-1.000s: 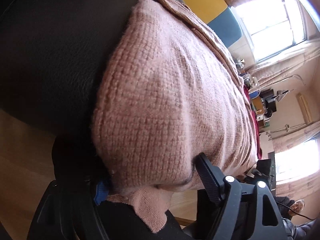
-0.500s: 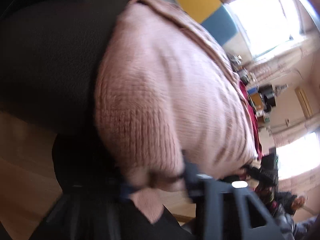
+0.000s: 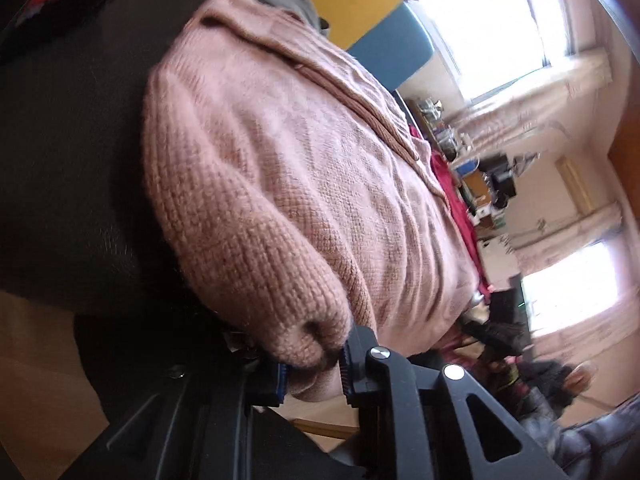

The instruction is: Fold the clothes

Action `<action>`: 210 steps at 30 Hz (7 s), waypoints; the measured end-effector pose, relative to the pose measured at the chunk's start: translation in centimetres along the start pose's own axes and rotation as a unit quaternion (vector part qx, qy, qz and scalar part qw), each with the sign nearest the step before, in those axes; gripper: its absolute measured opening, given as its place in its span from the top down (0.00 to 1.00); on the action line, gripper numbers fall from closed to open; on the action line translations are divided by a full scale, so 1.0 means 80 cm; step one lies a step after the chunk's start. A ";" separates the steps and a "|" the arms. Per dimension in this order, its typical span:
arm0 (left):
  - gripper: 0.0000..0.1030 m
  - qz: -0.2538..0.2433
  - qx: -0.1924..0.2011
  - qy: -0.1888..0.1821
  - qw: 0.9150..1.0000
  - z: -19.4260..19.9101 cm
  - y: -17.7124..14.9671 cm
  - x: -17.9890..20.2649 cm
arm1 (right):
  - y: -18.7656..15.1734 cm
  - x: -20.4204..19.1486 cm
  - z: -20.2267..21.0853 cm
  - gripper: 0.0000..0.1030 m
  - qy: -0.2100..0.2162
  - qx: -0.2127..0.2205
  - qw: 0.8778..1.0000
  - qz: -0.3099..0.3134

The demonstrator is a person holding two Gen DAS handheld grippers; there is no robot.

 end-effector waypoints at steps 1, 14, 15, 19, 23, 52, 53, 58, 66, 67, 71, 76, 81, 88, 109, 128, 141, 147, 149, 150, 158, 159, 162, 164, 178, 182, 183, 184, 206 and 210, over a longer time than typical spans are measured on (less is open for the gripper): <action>0.82 0.013 -0.003 -0.007 1.000 0.006 0.002 -0.011 | 0.000 -0.003 0.000 0.86 0.003 -0.002 1.000 -0.003; 0.86 -0.026 0.096 -0.083 0.992 0.082 0.075 0.050 | 0.058 -0.064 0.011 0.91 0.078 0.029 0.996 -0.006; 0.86 -0.028 0.104 -0.093 0.990 0.084 0.089 0.057 | 0.068 -0.067 0.012 0.91 0.086 0.037 0.996 -0.005; 0.86 -0.024 0.124 -0.119 0.985 0.081 0.147 0.069 | 0.127 -0.077 0.004 0.91 0.097 0.075 0.992 -0.001; 0.86 0.014 0.131 -0.132 0.982 0.052 0.209 0.059 | 0.174 -0.048 -0.025 0.91 0.082 0.078 0.993 -0.022; 0.86 0.150 0.087 -0.180 0.968 0.035 0.211 -0.010 | 0.204 -0.077 -0.017 0.87 0.098 0.093 0.991 -0.018; 0.84 0.173 0.083 -0.189 0.963 0.029 0.219 -0.018 | 0.218 -0.070 -0.015 0.87 0.100 0.112 0.988 -0.034; 0.78 0.282 0.050 -0.186 0.940 -0.010 0.227 -0.068 | 0.235 0.002 -0.027 0.46 0.089 0.139 0.975 -0.146; 0.68 0.237 0.089 -0.164 0.954 0.050 0.235 -0.085 | 0.232 -0.011 0.015 0.31 0.133 0.166 0.967 -0.138; 0.68 0.229 0.083 -0.160 0.957 0.052 0.233 -0.082 | 0.230 -0.015 0.022 0.27 0.136 0.165 0.968 -0.132; 0.68 0.197 0.052 -0.140 0.969 0.046 0.216 -0.069 | 0.219 -0.030 0.024 0.16 0.133 0.129 0.976 -0.111; 0.67 0.174 0.015 -0.141 0.974 0.025 0.203 -0.047 | 0.218 -0.061 -0.019 0.08 0.126 0.065 0.987 -0.073; 0.66 0.154 -0.023 -0.224 0.962 0.009 0.214 0.001 | 0.248 -0.080 -0.046 0.02 0.153 0.051 0.984 -0.082; 0.64 0.245 0.128 -0.185 0.943 0.049 0.301 -0.065 | 0.311 -0.042 -0.007 0.00 0.172 0.188 0.954 -0.159; 0.50 -0.347 -0.019 0.381 0.857 -0.019 0.198 0.006 | 0.159 -0.093 -0.021 0.00 0.085 0.113 0.989 -0.046; 0.43 -0.053 0.012 0.079 0.995 0.069 0.171 -0.014 | 0.122 -0.094 -0.054 0.00 0.009 0.121 0.986 0.118; 0.37 0.071 -0.017 -0.028 0.997 0.023 0.169 -0.027 | 0.185 -0.078 0.027 0.02 -0.148 0.115 0.964 0.190; 0.56 0.105 -0.050 -0.072 0.991 0.003 0.183 -0.016 | 0.223 -0.029 -0.017 0.31 -0.171 0.013 0.967 0.190; 0.85 0.095 -0.056 -0.094 0.989 0.002 0.187 -0.003 | 0.226 -0.019 -0.040 0.39 -0.183 -0.016 0.964 0.191; 0.86 0.088 -0.042 -0.108 0.989 0.010 0.195 0.005 | 0.226 -0.016 -0.051 0.59 -0.187 -0.027 0.963 0.191; 0.98 0.104 0.155 -0.148 0.971 0.101 0.289 -0.012 | 0.264 -0.067 -0.017 0.87 -0.154 0.058 0.968 0.188; 0.98 0.101 0.154 -0.129 0.974 0.096 0.290 -0.017 | 0.272 -0.072 -0.008 0.87 -0.153 0.077 0.967 0.187; 0.84 0.091 0.148 -0.071 0.982 0.082 0.292 -0.031 | 0.286 -0.062 0.005 0.87 -0.160 0.110 0.968 0.160; 0.73 0.042 0.134 0.000 0.990 0.068 0.276 -0.030 | 0.279 -0.042 -0.011 0.84 -0.156 0.086 0.975 0.134; 0.31 -0.484 0.065 0.310 0.816 0.075 0.141 0.025 | 0.231 -0.022 -0.070 0.12 -0.119 0.065 0.982 0.130; 0.31 -0.592 0.013 0.327 0.737 0.035 0.134 0.034 | 0.232 -0.017 -0.065 0.11 -0.097 0.076 0.985 0.116; 0.31 -0.615 0.000 0.330 0.717 0.025 0.134 0.035 | 0.232 -0.016 -0.064 0.11 -0.091 0.079 0.986 0.113; 0.31 -0.631 -0.010 0.333 0.700 0.016 0.139 0.034 | 0.232 -0.016 -0.063 0.11 -0.083 0.082 0.987 0.110; 0.76 -0.101 0.058 0.158 0.980 0.050 0.297 -0.070 | 0.239 -0.012 -0.053 0.04 -0.018 0.118 0.992 0.048; 0.65 -0.114 0.072 0.181 0.974 0.058 0.274 -0.084 | 0.236 -0.013 -0.051 0.02 0.000 0.117 0.992 0.051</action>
Point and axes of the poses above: each gripper's, at about its wrist camera, not at the fingertips, and z roughly against the way its jaws point, x to its right, y to its top, the point moved 10 cm from there along -z, roughly the way its jaws point, and after that the axes turned 9 degrees about y, right-handed, at the moved point
